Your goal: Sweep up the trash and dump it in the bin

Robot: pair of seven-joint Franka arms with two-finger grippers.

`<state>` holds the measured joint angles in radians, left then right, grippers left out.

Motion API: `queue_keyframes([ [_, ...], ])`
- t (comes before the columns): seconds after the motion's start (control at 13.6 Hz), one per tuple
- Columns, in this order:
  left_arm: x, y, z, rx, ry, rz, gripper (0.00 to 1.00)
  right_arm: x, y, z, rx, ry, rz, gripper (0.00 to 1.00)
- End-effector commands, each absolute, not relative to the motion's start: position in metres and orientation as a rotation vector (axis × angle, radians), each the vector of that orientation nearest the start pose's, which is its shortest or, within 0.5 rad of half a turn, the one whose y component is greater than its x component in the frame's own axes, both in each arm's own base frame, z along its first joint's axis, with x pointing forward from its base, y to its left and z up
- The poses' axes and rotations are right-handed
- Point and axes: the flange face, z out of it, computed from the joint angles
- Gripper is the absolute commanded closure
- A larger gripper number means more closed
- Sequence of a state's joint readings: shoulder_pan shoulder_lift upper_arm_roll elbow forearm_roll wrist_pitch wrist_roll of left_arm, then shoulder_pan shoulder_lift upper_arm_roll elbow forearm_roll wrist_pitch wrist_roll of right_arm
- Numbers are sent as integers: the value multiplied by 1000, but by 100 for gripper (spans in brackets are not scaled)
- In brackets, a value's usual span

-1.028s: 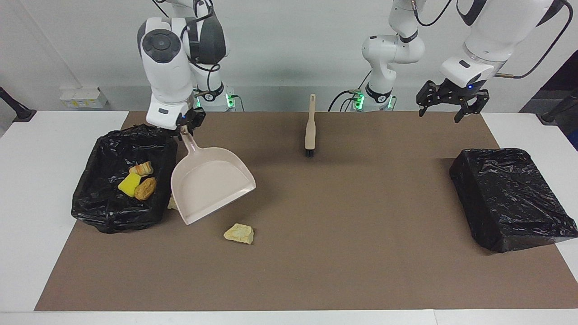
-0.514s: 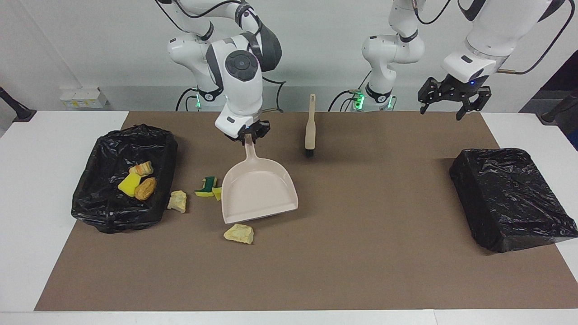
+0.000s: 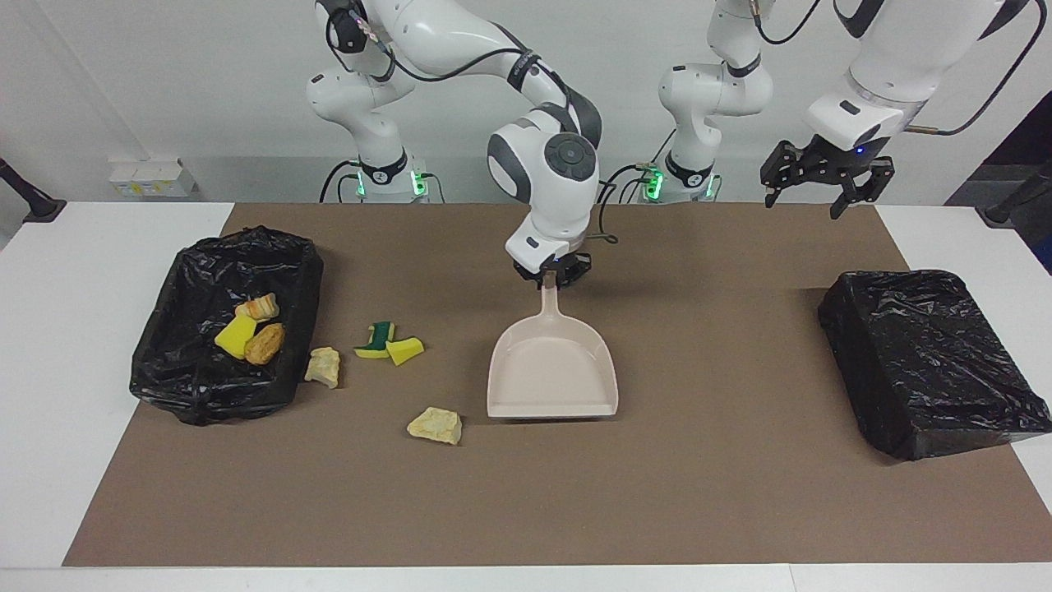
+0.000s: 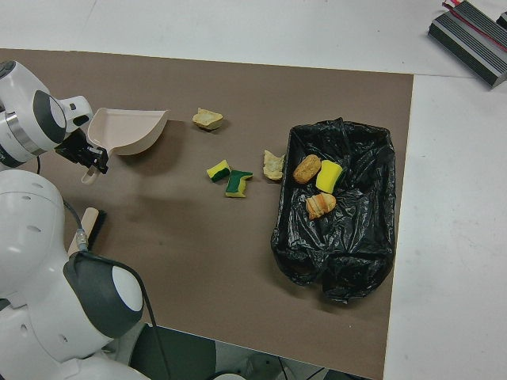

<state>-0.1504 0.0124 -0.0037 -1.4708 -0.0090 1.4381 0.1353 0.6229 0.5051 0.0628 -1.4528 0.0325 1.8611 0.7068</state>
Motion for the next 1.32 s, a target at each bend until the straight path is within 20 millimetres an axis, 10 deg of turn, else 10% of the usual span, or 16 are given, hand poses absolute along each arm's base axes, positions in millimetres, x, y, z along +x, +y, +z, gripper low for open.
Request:
queue_keyframes([
  [0.0,534,-81,656,-3103,450,79,0,551,458,376,-3085,116,149,100],
  [0.22,534,-81,656,-3104,445,79,0,548,464,378,-3005,182,211,88],
  [0.29,534,-82,656,-3104,447,77,0,549,462,380,-3007,187,208,28],
  [0.37,533,-83,656,-3103,450,82,0,549,460,384,-3010,185,204,0],
  [0.66,534,-81,655,-3106,443,79,0,527,447,418,-3008,192,225,0],
  [1.25,544,-126,631,-3115,438,-43,0,377,438,401,-3081,246,296,0],
])
